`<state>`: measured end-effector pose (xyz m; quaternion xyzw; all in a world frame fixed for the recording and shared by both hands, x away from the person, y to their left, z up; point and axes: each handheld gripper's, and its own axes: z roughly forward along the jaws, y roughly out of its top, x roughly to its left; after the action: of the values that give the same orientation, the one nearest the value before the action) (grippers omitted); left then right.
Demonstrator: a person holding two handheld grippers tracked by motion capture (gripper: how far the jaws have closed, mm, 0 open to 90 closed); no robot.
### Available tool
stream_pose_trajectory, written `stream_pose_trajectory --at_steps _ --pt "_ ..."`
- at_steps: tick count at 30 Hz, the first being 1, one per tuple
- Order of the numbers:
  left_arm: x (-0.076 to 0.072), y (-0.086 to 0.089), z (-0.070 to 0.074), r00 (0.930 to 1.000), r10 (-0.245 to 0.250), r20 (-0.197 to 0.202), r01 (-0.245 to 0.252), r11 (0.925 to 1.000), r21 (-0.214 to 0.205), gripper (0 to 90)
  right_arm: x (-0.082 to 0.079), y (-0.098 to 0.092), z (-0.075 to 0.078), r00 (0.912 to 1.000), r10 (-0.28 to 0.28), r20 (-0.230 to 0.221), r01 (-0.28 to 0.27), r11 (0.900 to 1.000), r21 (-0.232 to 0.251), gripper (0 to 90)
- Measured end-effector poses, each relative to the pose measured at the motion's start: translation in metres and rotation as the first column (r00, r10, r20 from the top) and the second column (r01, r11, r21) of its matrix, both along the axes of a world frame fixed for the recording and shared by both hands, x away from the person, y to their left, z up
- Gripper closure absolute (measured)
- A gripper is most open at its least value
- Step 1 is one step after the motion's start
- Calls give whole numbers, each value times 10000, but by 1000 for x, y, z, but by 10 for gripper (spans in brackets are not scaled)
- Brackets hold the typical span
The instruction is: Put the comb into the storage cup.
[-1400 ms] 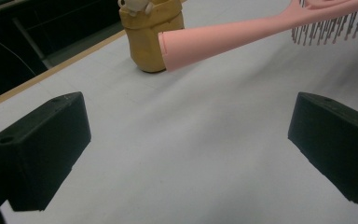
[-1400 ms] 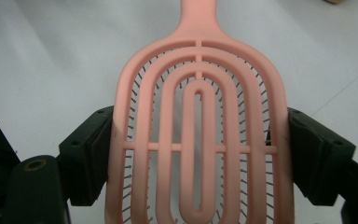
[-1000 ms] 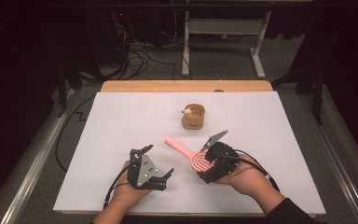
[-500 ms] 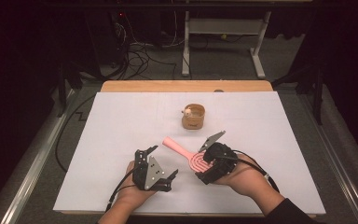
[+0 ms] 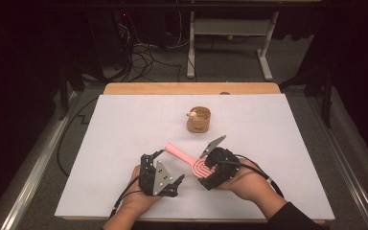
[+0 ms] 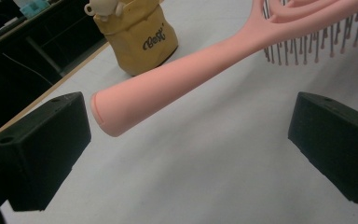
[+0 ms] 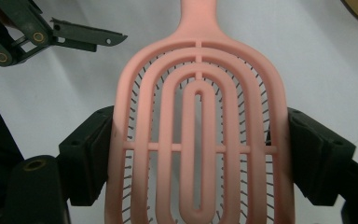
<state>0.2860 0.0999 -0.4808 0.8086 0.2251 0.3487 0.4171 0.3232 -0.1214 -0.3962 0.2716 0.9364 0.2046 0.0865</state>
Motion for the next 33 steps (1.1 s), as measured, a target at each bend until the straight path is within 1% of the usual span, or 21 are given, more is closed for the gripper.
stream_pose_trajectory --at_steps 2,4,9,11,13,15,16,17,19,21,23,32,33 --pt "0 1 0 10000 22 -47 -22 10000 36 0 -1 2 -1 10000 8 44 -7 10000 -48 201" --pt "-1 1 0 10000 19 19 -19 9998 173 0 0 3 -2 10000 16 45 -16 10000 -66 201" --pt "0 1 1 10000 4 94 -6 9999 167 0 -1 4 -2 10000 54 54 -54 10000 -35 201" --pt "-1 1 1 9997 100 237 -107 9995 310 0 -1 4 -2 10000 67 30 -67 10000 -38 201" --pt "-1 1 1 9995 115 289 -125 9993 352 0 -1 5 -2 10000 52 1 -52 10000 -43 201" --pt "-1 1 1 9996 82 277 -92 9993 356 0 -1 5 -2 10000 90 10 -90 9999 -67 201" --pt "-1 0 0 9998 64 183 -71 9993 362 0 -1 6 -2 9999 108 45 -107 9999 -126 201" --pt "-1 0 0 9998 64 183 -71 9993 362 0 -1 6 -2 9999 108 45 -107 9999 -126 201" --pt "-1 -1 0 9999 9 171 -17 9988 492 0 0 6 -2 9999 132 50 -132 9998 -127 201" --pt "-1 -1 -1 9997 -5 224 -10 9977 680 0 -1 7 -2 9999 144 9 -144 9998 -158 201" --pt "-1 -2 -1 9996 -32 277 10 9970 768 0 -1 8 -3 9998 187 -8 -187 9997 -168 201" --pt "-1 -3 -2 9995 -65 308 35 9953 963 0 -1 15 -3 9995 320 -46 -320 9993 -180 201" --pt "-2 -3 -2 9994 -105 329 73 9952 972 27 -1 16 -3 9993 366 -45 -367 9992 -186 201"
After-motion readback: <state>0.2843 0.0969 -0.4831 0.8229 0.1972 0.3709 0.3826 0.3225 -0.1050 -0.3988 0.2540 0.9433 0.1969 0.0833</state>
